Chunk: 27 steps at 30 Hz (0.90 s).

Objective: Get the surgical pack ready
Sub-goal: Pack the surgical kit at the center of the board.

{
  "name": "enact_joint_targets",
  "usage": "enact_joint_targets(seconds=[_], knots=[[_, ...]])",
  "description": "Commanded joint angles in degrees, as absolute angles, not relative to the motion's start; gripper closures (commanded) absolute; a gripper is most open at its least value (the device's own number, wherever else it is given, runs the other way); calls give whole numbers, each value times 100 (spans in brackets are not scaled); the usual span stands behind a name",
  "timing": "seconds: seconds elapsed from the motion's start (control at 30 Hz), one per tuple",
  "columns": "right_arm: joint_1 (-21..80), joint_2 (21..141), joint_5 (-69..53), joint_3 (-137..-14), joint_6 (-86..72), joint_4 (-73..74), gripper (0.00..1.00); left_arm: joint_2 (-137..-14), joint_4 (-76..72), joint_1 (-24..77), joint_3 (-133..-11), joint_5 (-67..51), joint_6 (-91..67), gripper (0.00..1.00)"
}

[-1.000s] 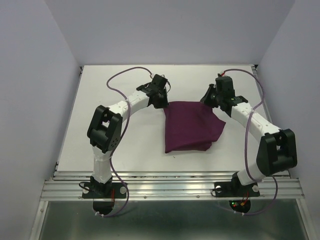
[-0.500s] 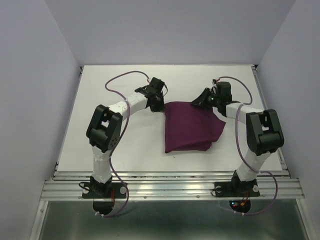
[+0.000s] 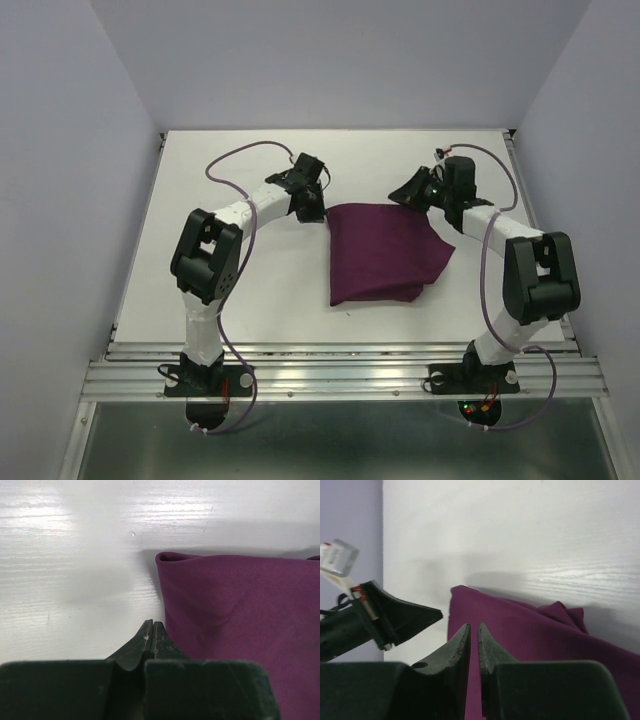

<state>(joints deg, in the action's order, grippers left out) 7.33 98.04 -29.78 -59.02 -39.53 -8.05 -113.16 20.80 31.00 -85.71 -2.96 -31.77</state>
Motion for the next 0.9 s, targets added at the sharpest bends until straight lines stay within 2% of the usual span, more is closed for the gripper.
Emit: enact_joint_targets(seconds=[0.0, 0.33, 0.47, 0.6, 0.73, 0.87], knots=[[747, 9229, -2786, -5784, -3709, -835, 83, -10872, 2048, 3050, -8525, -325, -3085, 100], [747, 10213, -2584, -5238, -3762, -1203, 87, -10652, 1986, 3041, -8332, -360, -3067, 100], [747, 9748, -2637, -5334, -3753, -960, 87, -10617, 1969, 3032, -8262, -369, -3059, 100], [747, 8740, -2461, -5449, -3586, -405, 85, -10530, 1916, 3032, -8192, -457, -3085, 100], [747, 7903, -2496, -5151, -3586, -71, 83, -10337, 1855, 3032, -8077, -545, -3120, 100], [799, 6859, -2828, -4240, -3743, 290, 82, -10117, 1793, 3032, -7919, -650, -3173, 100]])
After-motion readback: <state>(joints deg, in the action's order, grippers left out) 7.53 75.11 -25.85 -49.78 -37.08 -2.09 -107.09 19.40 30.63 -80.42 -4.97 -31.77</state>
